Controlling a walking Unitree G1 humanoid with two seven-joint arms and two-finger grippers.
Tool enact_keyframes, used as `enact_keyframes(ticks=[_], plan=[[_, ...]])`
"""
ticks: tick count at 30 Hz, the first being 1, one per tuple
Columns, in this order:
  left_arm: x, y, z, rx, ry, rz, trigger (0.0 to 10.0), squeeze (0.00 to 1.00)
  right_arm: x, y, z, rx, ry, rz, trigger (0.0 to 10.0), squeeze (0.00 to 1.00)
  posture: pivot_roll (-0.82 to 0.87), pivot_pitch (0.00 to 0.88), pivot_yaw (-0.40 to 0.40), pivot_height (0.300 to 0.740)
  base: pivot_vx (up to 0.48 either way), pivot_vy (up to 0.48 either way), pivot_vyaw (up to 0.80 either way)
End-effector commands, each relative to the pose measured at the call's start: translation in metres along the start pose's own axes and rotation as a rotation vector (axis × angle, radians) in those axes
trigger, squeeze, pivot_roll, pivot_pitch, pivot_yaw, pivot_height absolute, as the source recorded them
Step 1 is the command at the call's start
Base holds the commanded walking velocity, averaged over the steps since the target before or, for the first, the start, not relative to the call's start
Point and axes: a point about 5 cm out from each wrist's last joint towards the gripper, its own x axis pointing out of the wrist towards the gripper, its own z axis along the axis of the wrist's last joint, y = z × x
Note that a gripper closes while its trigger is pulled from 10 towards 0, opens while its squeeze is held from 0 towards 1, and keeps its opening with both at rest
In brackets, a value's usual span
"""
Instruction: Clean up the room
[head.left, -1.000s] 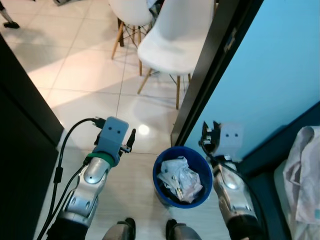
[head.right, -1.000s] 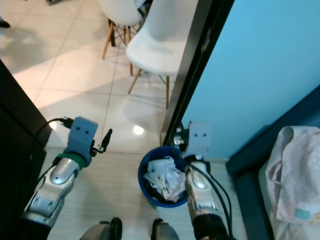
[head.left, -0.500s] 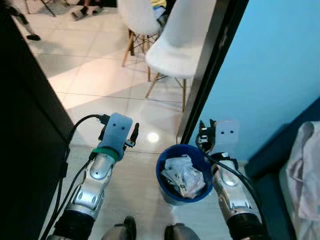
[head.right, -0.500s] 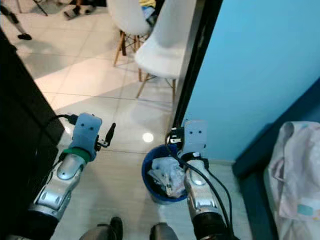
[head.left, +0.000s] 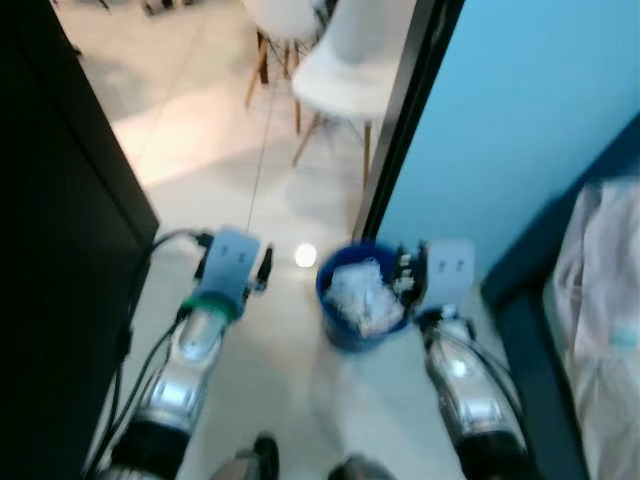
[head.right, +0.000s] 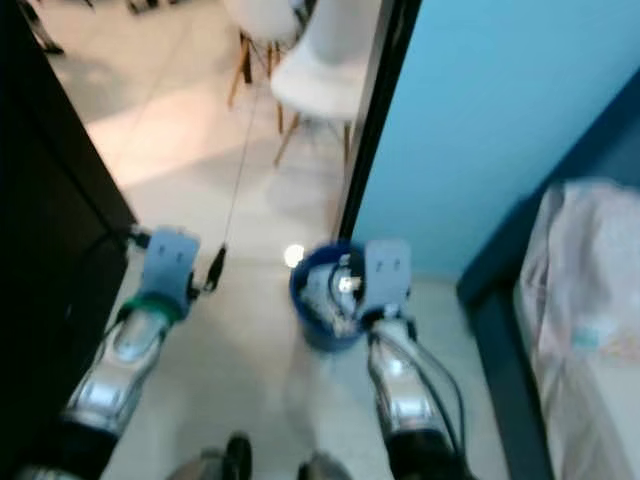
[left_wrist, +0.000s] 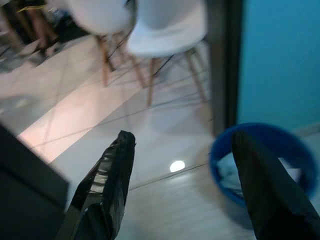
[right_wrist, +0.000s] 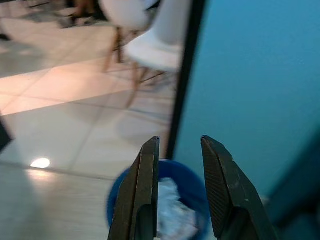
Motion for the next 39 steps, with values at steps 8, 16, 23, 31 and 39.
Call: enact_keyframes(ticks=[8,16,23,31,39], plan=[[-0.003,0.004,-0.007,0.011,0.023,0.009,10.0,0.00,-0.004,0.003,-0.006,0.009,0.039,0.000,10.0,0.00,-0.12,0.084,0.044,0.723,-0.357,0.000,0.00],[-0.003,0.003,-0.010,0.002,0.052,0.009,10.0,0.00,-0.004,0.004,-0.008,0.023,0.058,0.001,10.0,0.00,-0.12,0.088,0.042,0.723,-0.175,0.000,-0.48],[-0.004,0.002,-0.016,-0.014,0.099,-0.004,10.0,0.00,-0.003,0.004,-0.008,0.024,0.063,0.001,10.0,0.00,-0.12,0.088,0.040,0.723,0.000,0.000,-0.80],[-0.003,0.004,-0.017,-0.062,0.128,0.003,10.0,0.00,-0.002,0.005,-0.008,0.027,0.065,0.003,10.0,0.00,-0.12,0.088,0.039,0.723,0.000,0.000,-0.80],[0.002,0.003,-0.010,-0.125,0.122,-0.018,10.0,0.00,-0.001,0.003,-0.004,0.027,0.054,-0.003,10.0,0.00,-0.12,0.086,0.039,0.723,0.000,0.000,-0.80]])
